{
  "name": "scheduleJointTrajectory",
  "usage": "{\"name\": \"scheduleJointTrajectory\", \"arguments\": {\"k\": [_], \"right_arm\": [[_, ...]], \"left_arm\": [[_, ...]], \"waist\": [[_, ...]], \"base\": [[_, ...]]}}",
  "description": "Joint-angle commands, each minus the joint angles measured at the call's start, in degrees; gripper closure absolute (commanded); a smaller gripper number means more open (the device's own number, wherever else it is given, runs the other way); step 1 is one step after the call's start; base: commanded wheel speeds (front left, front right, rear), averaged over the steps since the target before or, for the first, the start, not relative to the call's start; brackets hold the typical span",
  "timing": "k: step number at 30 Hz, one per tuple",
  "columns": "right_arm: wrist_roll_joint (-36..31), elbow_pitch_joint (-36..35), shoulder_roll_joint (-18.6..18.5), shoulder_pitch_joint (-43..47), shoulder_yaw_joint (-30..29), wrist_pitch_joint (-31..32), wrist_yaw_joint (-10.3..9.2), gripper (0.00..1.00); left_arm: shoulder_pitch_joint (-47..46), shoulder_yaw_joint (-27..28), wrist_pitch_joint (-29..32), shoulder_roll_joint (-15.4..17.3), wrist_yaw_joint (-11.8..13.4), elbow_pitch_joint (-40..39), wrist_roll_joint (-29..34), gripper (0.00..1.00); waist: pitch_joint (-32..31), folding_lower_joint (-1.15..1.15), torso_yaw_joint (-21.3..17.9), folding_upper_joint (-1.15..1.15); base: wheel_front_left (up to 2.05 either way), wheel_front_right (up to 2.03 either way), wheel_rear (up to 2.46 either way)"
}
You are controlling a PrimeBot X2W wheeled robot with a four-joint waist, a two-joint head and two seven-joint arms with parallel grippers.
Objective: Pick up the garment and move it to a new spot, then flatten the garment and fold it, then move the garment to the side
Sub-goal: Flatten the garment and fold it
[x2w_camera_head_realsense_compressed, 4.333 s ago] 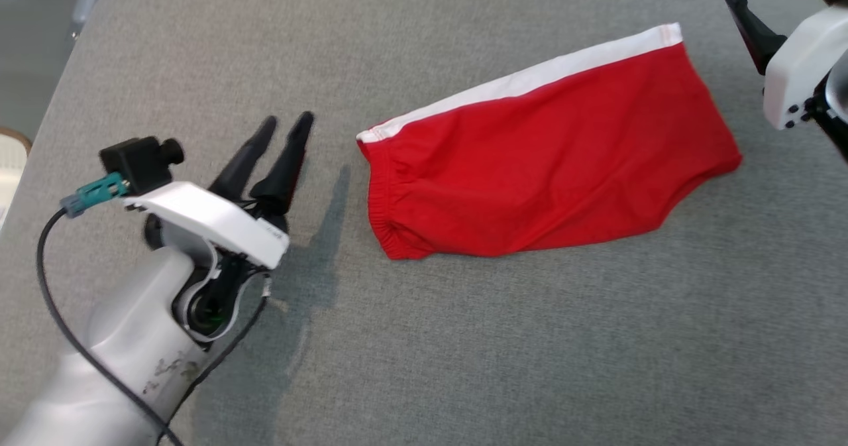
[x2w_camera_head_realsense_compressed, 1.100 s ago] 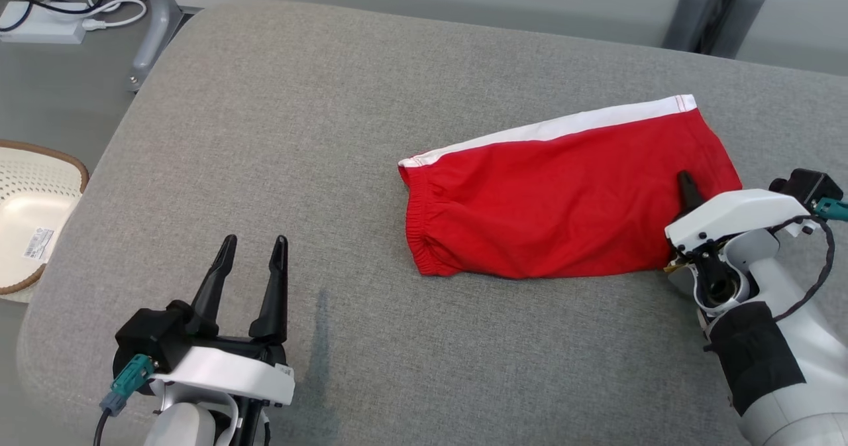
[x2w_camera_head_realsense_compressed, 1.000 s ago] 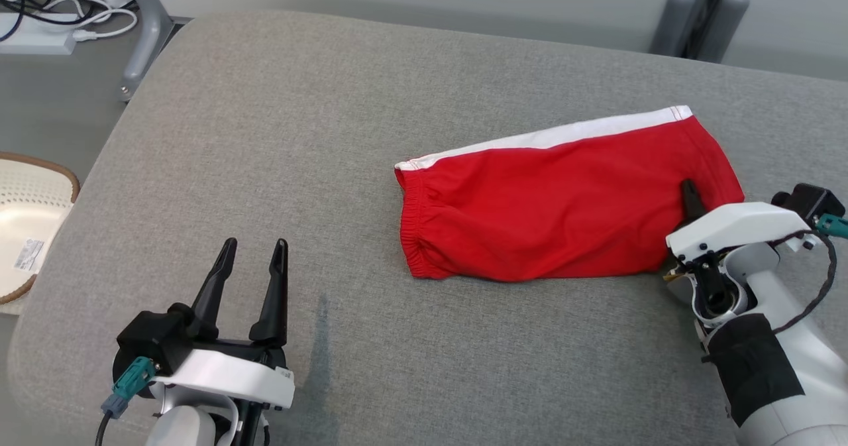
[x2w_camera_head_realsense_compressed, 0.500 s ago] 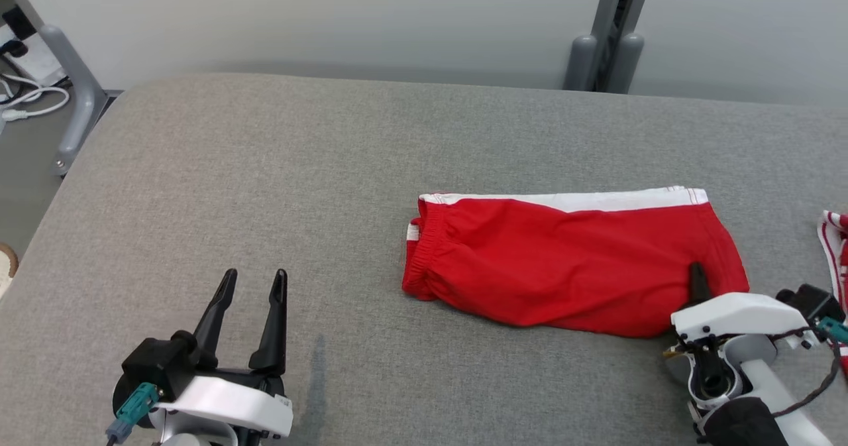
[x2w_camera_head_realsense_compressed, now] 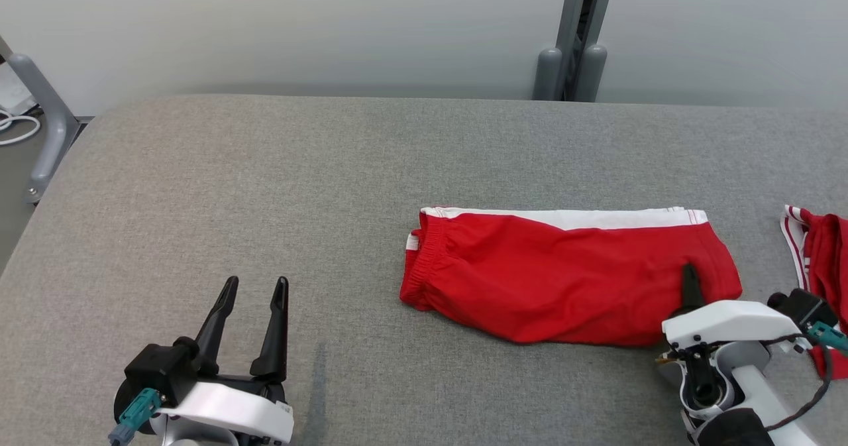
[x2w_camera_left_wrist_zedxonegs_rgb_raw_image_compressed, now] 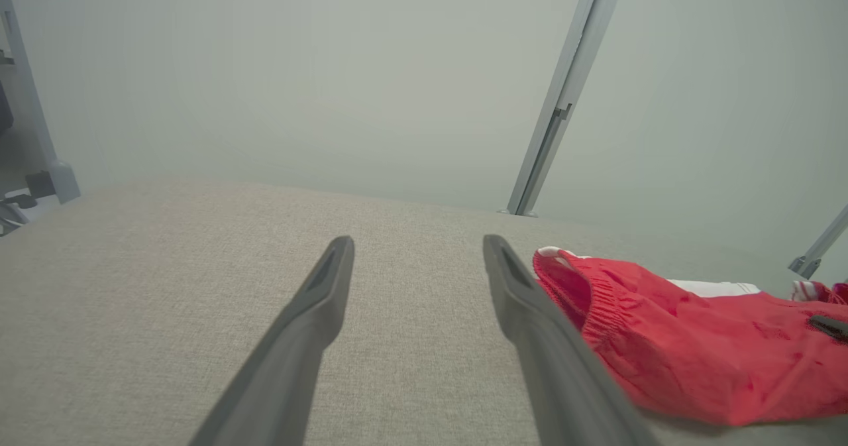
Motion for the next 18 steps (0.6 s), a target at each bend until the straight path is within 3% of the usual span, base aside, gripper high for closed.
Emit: {"name": "scheduleJointTrajectory", "arguments": {"k": [1, 7, 18], "right_arm": [[-0.41, -1.70, -0.38, -0.47, 0.86, -0.23, 0.02, 1.00], [1.07, -7.37, -0.35, -0.73, 5.16, -0.23, 0.02, 1.00], [2.92, -15.77, -0.34, -1.35, 18.65, -0.23, 0.02, 1.00]], "left_arm": [[0.02, 0.15, -0.02, 0.23, -0.07, 0.01, 0.30, 0.00], [0.50, -0.09, -0.02, 0.22, -0.07, 0.17, 0.07, 0.00], [1.59, -0.82, -0.01, 0.20, 0.65, 0.42, -1.56, 0.00]], "waist": [[-0.20, 0.00, 0.14, 0.00], [-1.44, 0.00, 1.31, 0.00], [-2.73, 0.00, 5.80, 0.00]], "base": [[0.00, 0.00, 0.00], [0.00, 0.00, 0.00], [0.00, 0.00, 0.00]]}}
